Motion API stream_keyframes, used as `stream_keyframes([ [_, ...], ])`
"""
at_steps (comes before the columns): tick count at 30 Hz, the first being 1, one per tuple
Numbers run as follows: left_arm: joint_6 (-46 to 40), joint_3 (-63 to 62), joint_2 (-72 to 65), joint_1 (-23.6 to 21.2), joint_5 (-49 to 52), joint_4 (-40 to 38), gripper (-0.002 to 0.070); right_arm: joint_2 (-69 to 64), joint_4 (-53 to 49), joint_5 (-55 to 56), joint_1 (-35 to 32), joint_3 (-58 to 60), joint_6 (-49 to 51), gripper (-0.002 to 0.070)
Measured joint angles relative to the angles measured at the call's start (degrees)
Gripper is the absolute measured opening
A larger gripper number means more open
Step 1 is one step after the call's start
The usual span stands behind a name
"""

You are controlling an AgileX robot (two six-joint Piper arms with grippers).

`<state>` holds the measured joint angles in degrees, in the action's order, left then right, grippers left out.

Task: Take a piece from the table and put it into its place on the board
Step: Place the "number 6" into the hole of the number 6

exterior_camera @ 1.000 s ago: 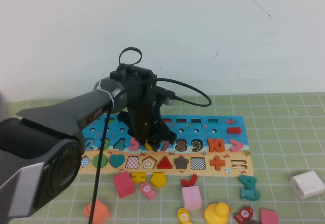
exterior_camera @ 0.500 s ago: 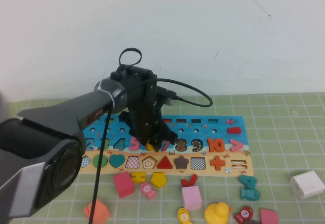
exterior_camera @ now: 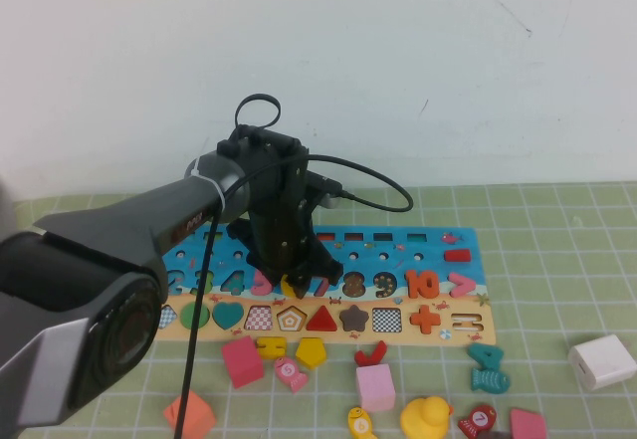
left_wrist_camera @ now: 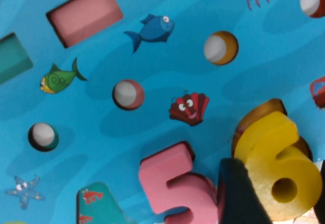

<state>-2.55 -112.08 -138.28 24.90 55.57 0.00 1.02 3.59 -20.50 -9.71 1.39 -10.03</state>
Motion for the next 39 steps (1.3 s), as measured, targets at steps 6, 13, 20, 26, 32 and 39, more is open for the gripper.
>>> stream_keyframes([
  [6, 0.6, 0.0, -0.04, 0.0, -0.32, 0.0, 0.037, 0.0, 0.0, 0.0, 0.0, 0.0, 0.0, -0.0001],
  [13, 1.02, 0.0, -0.04, 0.0, -1.21, 0.0, 0.0449, 0.0, 0.0, 0.0, 0.0, 0.0, 0.0, -0.0001],
  [20, 1.02, -1.11, -0.04, 0.0, -1.48, 0.0, 0.0449, 0.0, 0.0, 0.0, 0.0, 0.0, 0.0, -0.0001],
  [26, 1.02, -2.44, -0.04, 0.0, -1.57, 0.0, 0.0377, 0.0, 0.0, 0.0, 0.0, 0.0, 0.0, -0.0001],
  [32, 1.29, -2.91, -0.04, 0.0, -0.76, 0.0, 0.0235, 0.0, 0.0, 0.0, 0.0, 0.0, 0.0, -0.0001],
  [39, 1.42, -2.91, -0.04, 0.0, 1.26, 0.0, 0.0032, 0.0, 0.0, 0.0, 0.0, 0.0, 0.0, -0.0001],
])
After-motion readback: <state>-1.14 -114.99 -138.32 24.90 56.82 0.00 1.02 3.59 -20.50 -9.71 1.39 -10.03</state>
